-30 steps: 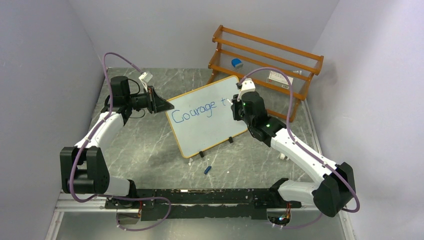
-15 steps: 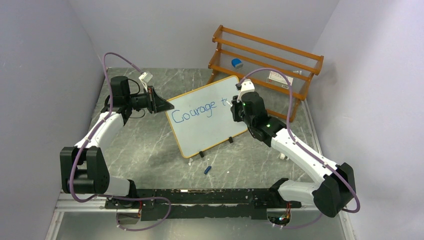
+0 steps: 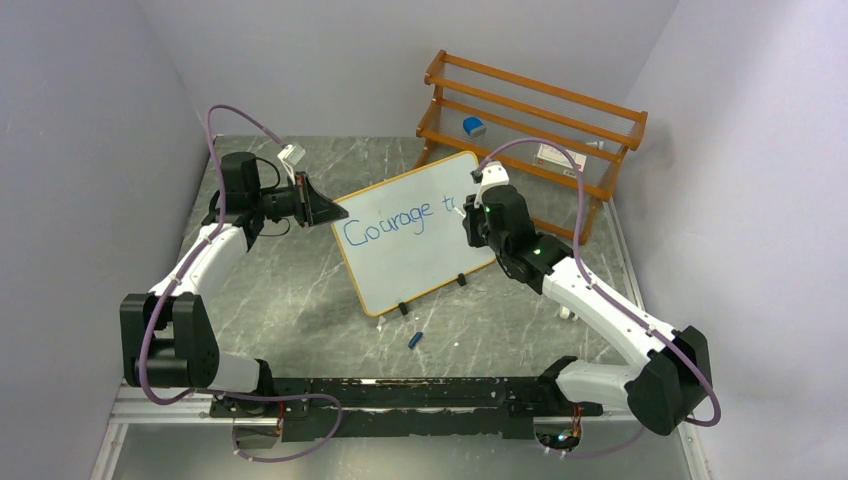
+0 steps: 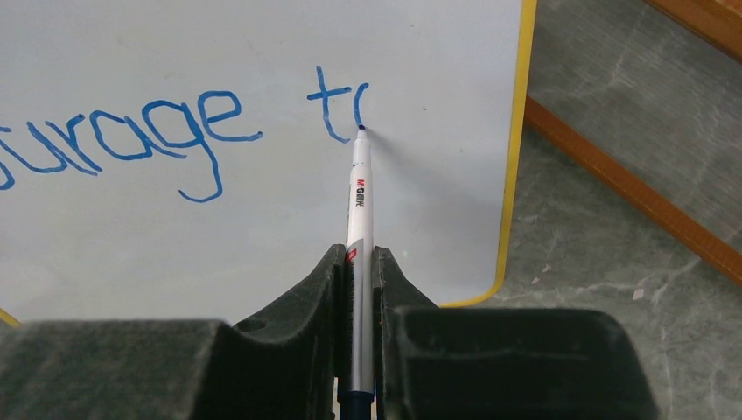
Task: Write a sentence on the whiteboard
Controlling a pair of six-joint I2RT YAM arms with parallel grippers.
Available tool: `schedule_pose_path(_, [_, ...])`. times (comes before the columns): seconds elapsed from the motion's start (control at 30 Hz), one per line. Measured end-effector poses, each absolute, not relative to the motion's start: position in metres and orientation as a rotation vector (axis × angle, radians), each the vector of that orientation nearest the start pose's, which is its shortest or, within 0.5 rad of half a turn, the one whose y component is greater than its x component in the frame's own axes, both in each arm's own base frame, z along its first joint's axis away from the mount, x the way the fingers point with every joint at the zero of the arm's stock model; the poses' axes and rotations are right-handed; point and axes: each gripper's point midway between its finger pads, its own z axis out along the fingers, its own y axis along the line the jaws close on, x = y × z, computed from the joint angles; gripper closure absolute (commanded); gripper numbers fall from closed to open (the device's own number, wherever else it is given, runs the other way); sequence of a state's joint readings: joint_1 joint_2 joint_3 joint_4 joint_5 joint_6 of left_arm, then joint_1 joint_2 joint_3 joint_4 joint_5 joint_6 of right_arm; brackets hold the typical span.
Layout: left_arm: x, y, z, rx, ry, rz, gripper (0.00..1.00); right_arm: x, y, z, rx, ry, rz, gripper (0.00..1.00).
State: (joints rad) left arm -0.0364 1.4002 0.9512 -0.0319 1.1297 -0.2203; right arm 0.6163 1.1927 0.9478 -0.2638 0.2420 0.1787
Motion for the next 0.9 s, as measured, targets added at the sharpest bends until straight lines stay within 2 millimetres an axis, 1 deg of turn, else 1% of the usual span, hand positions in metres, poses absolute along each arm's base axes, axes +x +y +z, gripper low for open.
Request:
schedule_pose_path(0.37, [0.322,-0.174,0.22,0.537,1.906,-1.305,0.95,0.32,0.177,0.196,-0.295,2.078,0.192,1.0])
schedule_pose_path(0.67, [0.322,-0.174,0.22,0.538,1.905,-1.305,0.95,0.322,0.173,0.197,-0.27,2.069,0.166,1.0])
schedule_pose_path(0.9, [0.322,-0.174,0.22,0.538,1.905,-1.305,0.95,0.326,0.174,0.203,-0.253,2.045,0.173,1.0])
